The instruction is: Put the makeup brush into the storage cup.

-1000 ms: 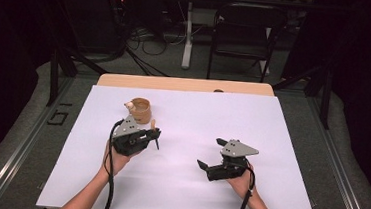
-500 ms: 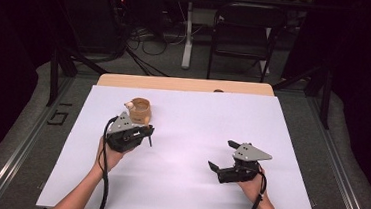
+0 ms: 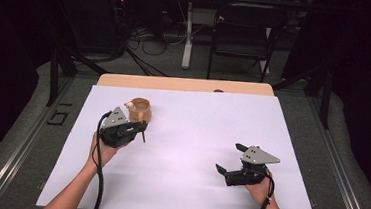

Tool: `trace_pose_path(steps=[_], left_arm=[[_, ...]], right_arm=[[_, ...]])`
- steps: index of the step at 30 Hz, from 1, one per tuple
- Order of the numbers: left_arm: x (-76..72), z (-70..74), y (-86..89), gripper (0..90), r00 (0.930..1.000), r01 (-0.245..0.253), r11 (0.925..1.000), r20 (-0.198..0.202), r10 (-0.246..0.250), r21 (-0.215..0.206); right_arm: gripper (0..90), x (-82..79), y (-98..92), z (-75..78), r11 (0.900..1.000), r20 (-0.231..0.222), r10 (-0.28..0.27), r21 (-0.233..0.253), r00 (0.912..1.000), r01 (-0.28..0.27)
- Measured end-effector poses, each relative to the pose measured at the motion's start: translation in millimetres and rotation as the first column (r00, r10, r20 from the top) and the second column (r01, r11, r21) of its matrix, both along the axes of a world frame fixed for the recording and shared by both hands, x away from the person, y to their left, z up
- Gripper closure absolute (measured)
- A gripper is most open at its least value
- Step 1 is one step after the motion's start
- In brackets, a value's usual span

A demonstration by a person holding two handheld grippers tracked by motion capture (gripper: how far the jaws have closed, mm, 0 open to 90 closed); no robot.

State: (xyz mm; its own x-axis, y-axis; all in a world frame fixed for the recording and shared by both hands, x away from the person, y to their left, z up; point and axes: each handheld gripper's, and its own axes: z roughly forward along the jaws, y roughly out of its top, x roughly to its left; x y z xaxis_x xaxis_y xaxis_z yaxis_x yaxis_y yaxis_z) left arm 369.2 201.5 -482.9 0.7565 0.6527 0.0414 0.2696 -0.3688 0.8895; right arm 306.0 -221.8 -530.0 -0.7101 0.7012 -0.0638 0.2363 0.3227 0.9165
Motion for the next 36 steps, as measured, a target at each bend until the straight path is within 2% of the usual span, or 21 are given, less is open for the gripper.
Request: trace_pose_path(steps=[7, 13, 19, 29, 36], left_arm=[[3.0, 4.7, 6.5, 82.9, 1.0, -0.008, 0.9998, 0.001, 0.008, 0.015], [6.8, 11.6, 11.1, 83.0, 0.9996, -0.024, 0.9997, 0.012, 0.024, 0.0], [11.5, 17.1, 14.7, 82.9, 0.9995, -0.03, 0.9993, 0.013, 0.029, 0.025], [22.3, 28.1, 20.6, 82.9, 0.999, -0.043, 0.9991, -0.004, 0.043, 0.002], [28.4, 34.8, 26.8, 83.0, 0.9987, -0.051, 0.9987, 0.003, 0.051, -0.007]], right_arm=[[1.6, -0.1, -0.2, 1.3, 1.0, 0.011, 0.001, -0.006, 0.9999, -0.001], [1.6, 0.1, 0.8, 0.6, 1.0, 0.002, 0.005, -0.003, 1.0, -0.005], [1.6, 0.8, 1.7, 0.2, 1.0, -0.003, 0.011, -0.007, 0.9999, -0.011], [1.7, 0.9, -0.7, 1.9, 1.0, 0.0, 0.006, 0.01, 1.0, -0.006], [1.8, 2.1, -1.6, 2.3, 1.0, -0.003, -0.003, 0.012, 1.0, 0.003]])
